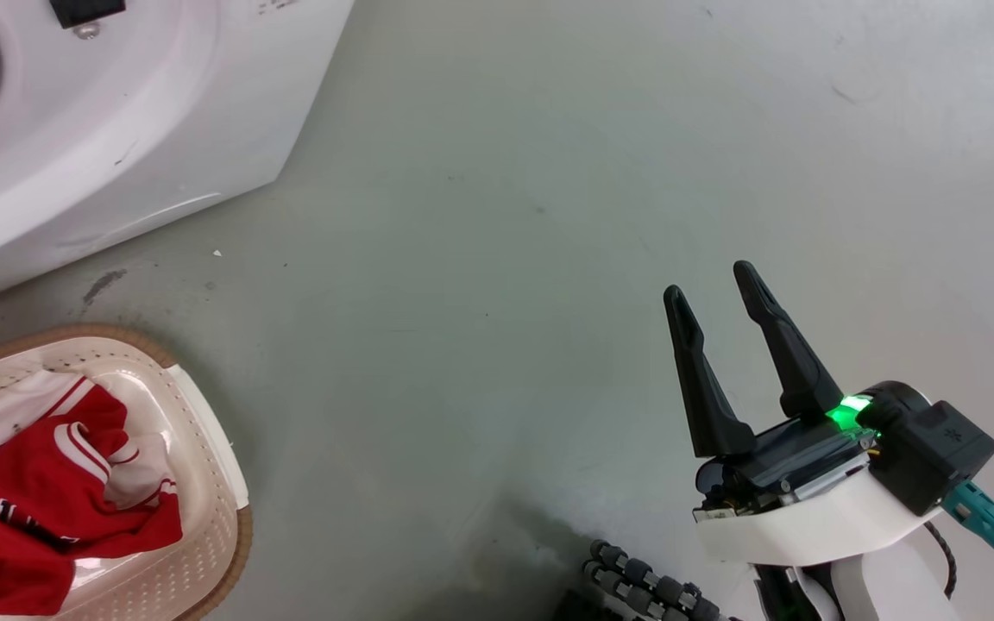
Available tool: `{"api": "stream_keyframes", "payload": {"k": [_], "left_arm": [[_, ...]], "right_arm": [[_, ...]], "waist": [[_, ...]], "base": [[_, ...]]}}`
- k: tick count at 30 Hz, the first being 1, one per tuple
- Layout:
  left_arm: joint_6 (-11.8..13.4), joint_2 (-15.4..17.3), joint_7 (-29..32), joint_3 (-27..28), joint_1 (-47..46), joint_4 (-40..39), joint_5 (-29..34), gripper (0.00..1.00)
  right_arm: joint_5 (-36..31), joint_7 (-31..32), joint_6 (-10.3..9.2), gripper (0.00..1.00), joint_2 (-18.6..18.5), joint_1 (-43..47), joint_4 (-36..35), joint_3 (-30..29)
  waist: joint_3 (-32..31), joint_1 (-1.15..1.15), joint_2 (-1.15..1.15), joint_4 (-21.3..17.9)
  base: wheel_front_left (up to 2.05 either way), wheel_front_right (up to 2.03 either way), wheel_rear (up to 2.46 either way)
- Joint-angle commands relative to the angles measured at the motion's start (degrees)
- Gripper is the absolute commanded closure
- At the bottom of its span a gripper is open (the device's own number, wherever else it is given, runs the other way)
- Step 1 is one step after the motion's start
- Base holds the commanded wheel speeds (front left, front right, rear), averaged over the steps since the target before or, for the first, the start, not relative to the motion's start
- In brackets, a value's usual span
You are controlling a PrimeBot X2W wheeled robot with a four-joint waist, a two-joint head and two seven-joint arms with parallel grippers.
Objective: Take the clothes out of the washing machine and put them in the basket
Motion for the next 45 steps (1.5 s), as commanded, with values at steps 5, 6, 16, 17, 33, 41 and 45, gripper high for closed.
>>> {"api": "stream_keyframes", "payload": {"k": [5, 6, 16, 17, 33, 41, 45], "left_arm": [[0.8, -2.0, -2.8, 0.7, 4.3, 1.1, -1.8, 1.0], [0.9, -2.3, -3.5, 1.0, 5.2, 1.1, -2.3, 1.0], [1.7, -3.1, -8.5, 3.2, 11.8, -2.1, -5.9, 1.0], [1.7, -2.9, -8.5, 3.4, 11.9, -2.4, -6.1, 1.0], [4.2, 0.1, 0.2, 4.2, 11.9, -10.1, -8.5, 0.0], [4.5, 1.4, 9.3, 2.6, 6.5, -12.7, -7.7, 0.0], [4.2, 1.0, 13.3, 0.8, 3.7, -12.9, -6.7, 0.0]], "right_arm": [[-0.3, -0.1, -0.04, 0.0, 0.1, -0.8, 0.0, -0.9], [-0.2, -0.1, -0.04, 0.0, 0.1, -0.7, 0.0, -1.0], [0.5, -0.1, -0.04, 0.0, 0.1, 0.7, -0.6, -2.3], [0.6, -0.1, -0.04, 0.0, 0.1, 0.7, -0.7, -2.3], [1.9, -0.1, -0.04, 0.0, 0.1, 0.4, -0.2, -0.8], [2.7, -0.1, -0.04, 0.0, 0.1, 1.2, -0.5, -0.1], [2.6, -0.1, -0.04, 0.0, 0.1, 1.7, -0.7, 0.4]], "waist": [[-1.1, 0.0, 0.0, 1.1], [-1.3, 0.0, 0.0, 1.2], [-2.5, 0.0, 0.0, 2.6], [-2.4, 0.0, 0.0, 2.7], [-1.4, 0.0, 0.0, 0.9], [0.5, 0.0, 0.0, -0.2], [1.7, 0.0, 0.0, -0.2]], "base": [[0.0, 0.0, 0.0], [0.0, 0.0, 0.0], [0.0, 0.0, 0.0], [0.0, 0.0, 0.0], [0.0, 0.0, 0.0], [0.0, 0.0, 0.0], [0.0, 0.0, 0.0]]}}
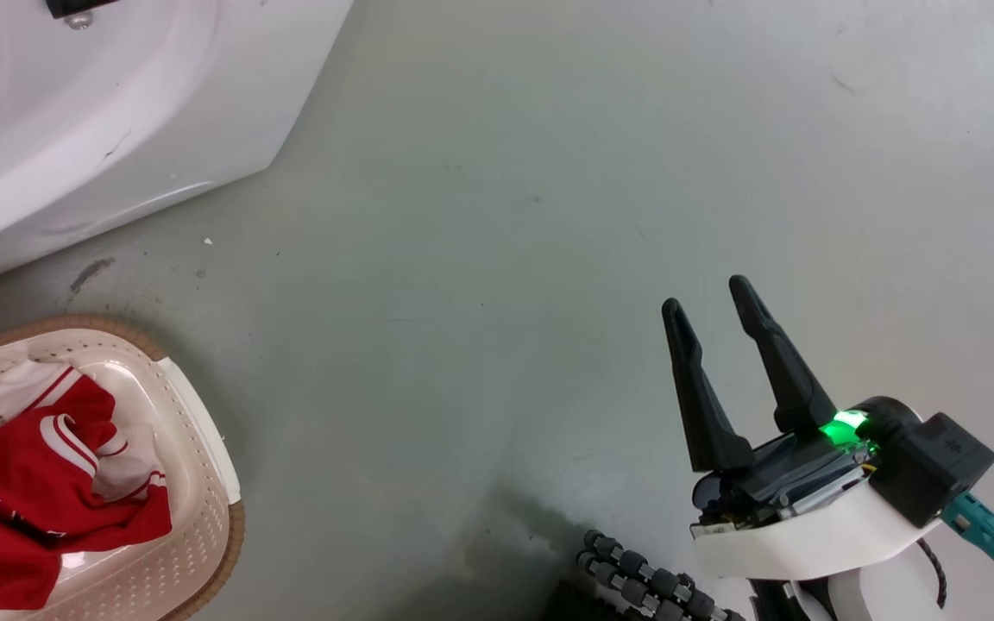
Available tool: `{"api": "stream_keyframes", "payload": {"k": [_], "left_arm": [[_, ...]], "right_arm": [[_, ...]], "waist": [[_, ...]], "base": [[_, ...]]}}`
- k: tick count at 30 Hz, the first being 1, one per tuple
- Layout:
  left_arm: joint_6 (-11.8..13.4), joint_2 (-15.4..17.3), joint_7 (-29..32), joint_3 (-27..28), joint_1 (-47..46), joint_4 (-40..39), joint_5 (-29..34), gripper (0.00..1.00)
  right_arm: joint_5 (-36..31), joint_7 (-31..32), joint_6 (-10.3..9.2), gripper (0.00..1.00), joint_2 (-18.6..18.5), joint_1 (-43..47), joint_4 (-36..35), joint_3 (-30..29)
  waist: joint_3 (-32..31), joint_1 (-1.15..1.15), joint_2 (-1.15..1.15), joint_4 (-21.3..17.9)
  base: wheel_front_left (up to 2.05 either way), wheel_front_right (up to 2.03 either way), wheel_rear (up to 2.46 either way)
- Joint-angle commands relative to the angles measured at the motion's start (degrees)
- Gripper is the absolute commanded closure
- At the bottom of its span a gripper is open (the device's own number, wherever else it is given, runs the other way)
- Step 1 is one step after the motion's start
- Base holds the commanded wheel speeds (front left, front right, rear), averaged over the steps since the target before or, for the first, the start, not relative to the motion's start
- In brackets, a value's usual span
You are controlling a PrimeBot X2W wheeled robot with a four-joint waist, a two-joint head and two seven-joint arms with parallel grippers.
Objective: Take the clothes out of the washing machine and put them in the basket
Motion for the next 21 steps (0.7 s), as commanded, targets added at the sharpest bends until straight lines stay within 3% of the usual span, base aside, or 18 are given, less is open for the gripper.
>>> {"api": "stream_keyframes", "payload": {"k": [1, 13, 21], "left_arm": [[-0.1, -0.1, 1.0, -0.5, -1.0, 0.1, 0.5, 0.0], [-0.7, -1.5, 9.1, -5.3, -7.9, 3.8, 3.9, 0.0], [-1.6, 1.6, 12.6, -6.5, -8.5, 5.8, 4.6, 0.0]], "right_arm": [[0.5, -0.1, -0.04, 0.0, 0.1, 0.4, -0.3, 0.3], [-0.5, -0.1, -0.04, 0.0, 0.1, 4.0, -2.5, 1.3], [-3.1, -0.1, -0.04, 0.0, 0.1, 6.1, -5.2, 3.4]], "waist": [[0.6, 0.0, 0.0, 0.1], [3.8, 0.0, 0.0, 0.4], [5.4, 0.0, 0.0, 1.2]], "base": [[0.0, 0.0, 0.0], [0.01, 0.01, 0.01], [0.16, 0.16, 0.16]]}}
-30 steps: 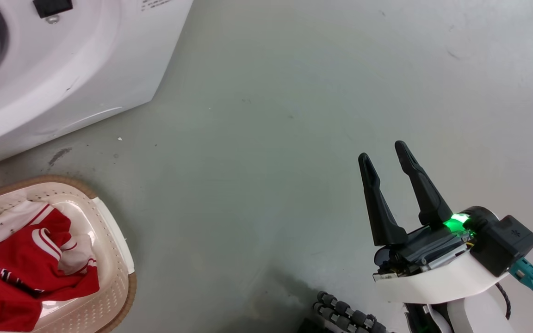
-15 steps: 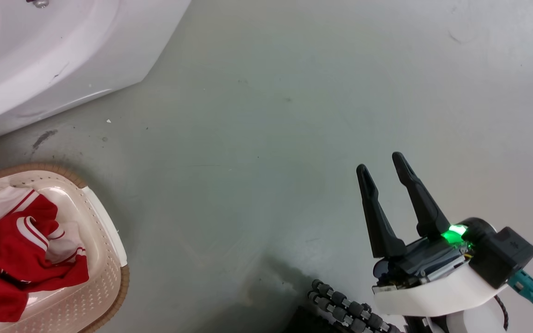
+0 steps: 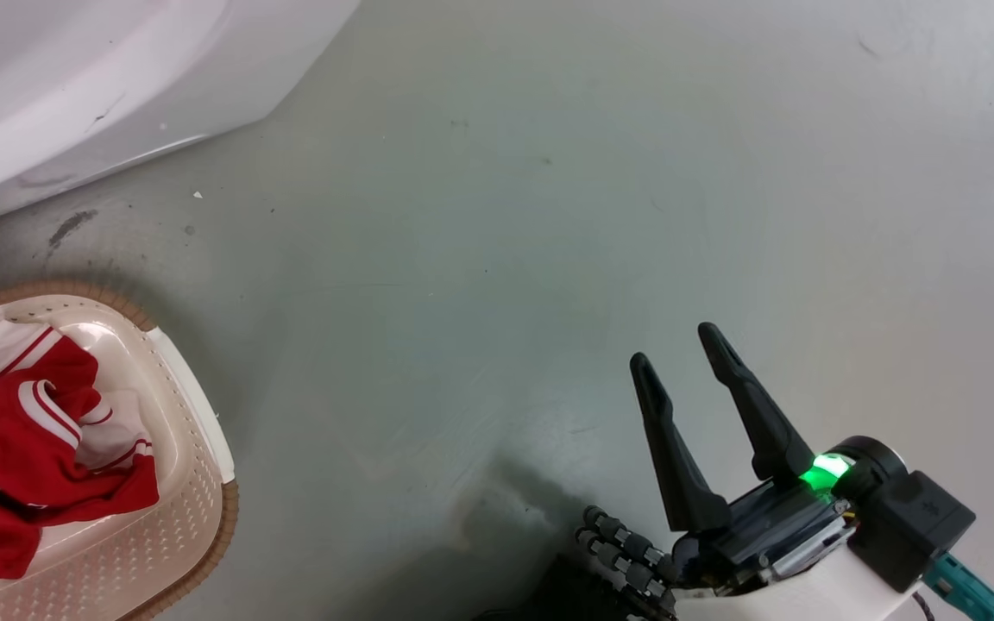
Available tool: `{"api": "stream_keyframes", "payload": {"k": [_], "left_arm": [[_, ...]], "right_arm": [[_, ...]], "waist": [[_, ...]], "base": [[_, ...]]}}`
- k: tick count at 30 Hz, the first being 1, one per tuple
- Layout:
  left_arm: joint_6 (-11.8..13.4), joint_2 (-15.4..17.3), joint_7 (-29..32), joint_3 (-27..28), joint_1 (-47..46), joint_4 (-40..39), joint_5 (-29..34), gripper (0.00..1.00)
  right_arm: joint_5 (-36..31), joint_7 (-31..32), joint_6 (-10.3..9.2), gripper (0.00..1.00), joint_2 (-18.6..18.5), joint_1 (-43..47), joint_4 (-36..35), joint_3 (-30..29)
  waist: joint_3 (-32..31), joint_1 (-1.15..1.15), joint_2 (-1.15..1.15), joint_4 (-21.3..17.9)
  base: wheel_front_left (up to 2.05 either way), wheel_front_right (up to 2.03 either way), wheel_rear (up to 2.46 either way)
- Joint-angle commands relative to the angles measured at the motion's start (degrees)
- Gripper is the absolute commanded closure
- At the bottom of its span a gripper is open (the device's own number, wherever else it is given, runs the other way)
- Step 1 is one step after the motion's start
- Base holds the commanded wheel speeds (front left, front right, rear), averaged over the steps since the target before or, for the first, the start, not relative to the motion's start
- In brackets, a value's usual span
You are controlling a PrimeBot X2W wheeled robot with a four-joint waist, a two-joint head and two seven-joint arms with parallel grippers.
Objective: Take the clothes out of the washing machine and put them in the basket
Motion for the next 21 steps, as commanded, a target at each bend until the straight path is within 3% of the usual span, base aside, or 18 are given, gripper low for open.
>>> {"api": "stream_keyframes", "payload": {"k": [1, 6, 12, 13, 14, 21], "left_arm": [[-0.3, 0.5, 0.3, 0.1, 0.2, 0.1, -0.4, 0.0], [-1.6, 2.1, 2.2, 0.1, 2.1, -0.4, -1.6, 0.0], [-2.9, 1.4, 3.1, -0.4, 3.4, -2.8, -2.8, 0.0], [-3.1, 1.3, 2.6, -0.5, 3.5, -3.7, -2.8, 0.79], [-2.7, 1.4, 2.0, -0.3, 3.4, -4.3, -2.8, 1.0], [-2.1, 3.0, -4.4, 1.1, 1.6, -6.0, -2.4, 1.0]], "right_arm": [[-0.6, -0.1, -0.04, 0.0, 0.1, 0.6, -0.6, 0.4], [-1.9, -0.1, -0.04, 0.0, 0.1, 1.5, -2.3, 1.3], [-2.4, -0.1, -0.04, 0.0, 0.1, 1.5, -2.6, 2.2], [-2.4, -0.1, -0.04, 0.0, 0.1, 1.4, -2.6, 2.4], [-2.3, -0.1, -0.04, 0.0, 0.1, 1.3, -2.7, 2.6], [-1.9, -0.1, -0.04, 0.0, 0.1, 0.4, -2.1, 3.0]], "waist": [[0.4, 0.0, 0.0, 0.2], [1.4, 0.0, 0.0, 0.8], [2.1, 0.0, 0.0, 1.0], [2.2, 0.0, 0.0, 1.0], [2.2, 0.0, 0.0, 1.0], [2.0, 0.0, 0.0, 0.5]], "base": [[0.15, 0.15, 0.15], [0.12, 0.12, 0.12], [0.03, 0.03, 0.03], [0.03, 0.03, 0.03], [0.02, 0.02, 0.02], [0.0, 0.0, 0.0]]}}
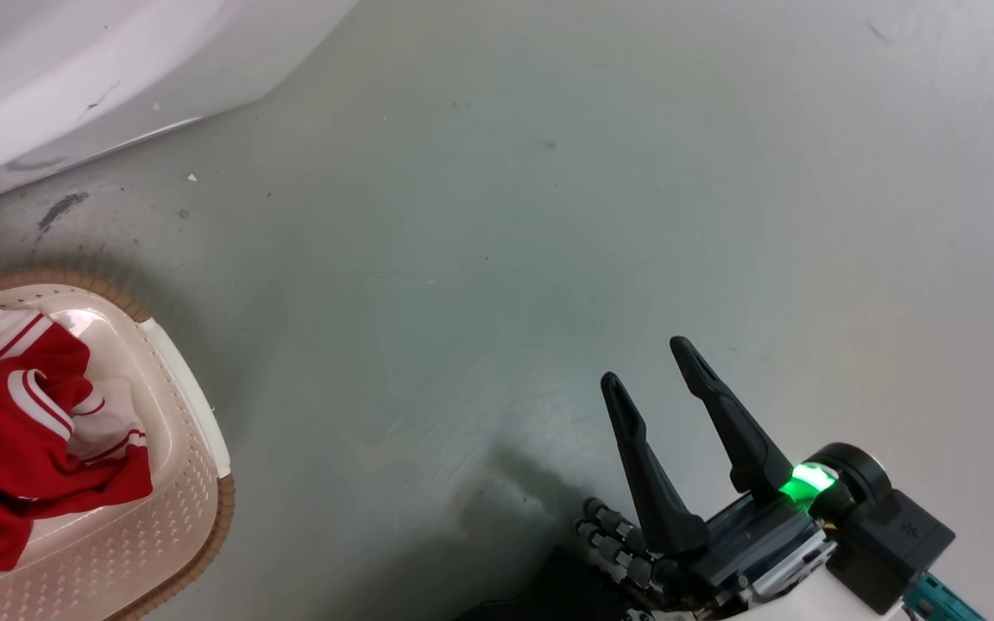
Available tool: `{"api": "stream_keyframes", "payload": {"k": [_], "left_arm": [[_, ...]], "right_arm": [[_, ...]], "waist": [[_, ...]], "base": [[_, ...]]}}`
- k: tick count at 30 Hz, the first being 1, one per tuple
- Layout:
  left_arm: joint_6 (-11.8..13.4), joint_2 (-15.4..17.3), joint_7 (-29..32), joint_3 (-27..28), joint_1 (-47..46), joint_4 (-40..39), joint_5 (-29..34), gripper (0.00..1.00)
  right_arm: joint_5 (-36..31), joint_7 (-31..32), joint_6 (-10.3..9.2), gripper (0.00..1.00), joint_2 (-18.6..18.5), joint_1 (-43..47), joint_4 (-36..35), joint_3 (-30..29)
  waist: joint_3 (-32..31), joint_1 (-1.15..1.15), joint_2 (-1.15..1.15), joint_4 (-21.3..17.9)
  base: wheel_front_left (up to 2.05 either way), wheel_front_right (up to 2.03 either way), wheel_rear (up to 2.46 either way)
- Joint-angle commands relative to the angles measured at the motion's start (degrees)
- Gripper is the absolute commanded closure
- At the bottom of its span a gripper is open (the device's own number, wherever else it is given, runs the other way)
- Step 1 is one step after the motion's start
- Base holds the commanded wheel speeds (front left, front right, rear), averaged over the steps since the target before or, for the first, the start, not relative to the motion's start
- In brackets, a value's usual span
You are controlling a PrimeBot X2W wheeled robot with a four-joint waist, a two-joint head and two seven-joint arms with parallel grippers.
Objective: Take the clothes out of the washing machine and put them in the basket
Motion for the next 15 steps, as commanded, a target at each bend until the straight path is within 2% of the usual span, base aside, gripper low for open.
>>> {"api": "stream_keyframes", "payload": {"k": [1, 6, 15], "left_arm": [[0.1, 0.3, -0.6, 0.1, 0.2, 0.1, 0.1, 1.0], [-0.1, 0.4, -8.9, 1.3, -1.4, 1.9, 0.2, 1.0], [-2.1, 0.4, -21.9, 2.3, -1.7, 6.6, -0.1, 1.0]], "right_arm": [[0.1, -0.1, -0.04, 0.0, 0.1, -1.1, 0.1, 0.1], [0.9, -0.1, -0.04, 0.0, 0.1, -2.6, 0.5, 0.8], [1.7, -0.1, -0.04, 0.0, 0.1, -5.7, 1.9, 1.2]], "waist": [[-0.1, 0.0, 0.0, -0.1], [-0.5, 0.0, 0.0, -0.5], [-3.4, 0.0, 0.0, -1.1]], "base": [[0.0, 0.0, 0.0], [0.0, 0.0, 0.0], [0.0, 0.0, 0.0]]}}
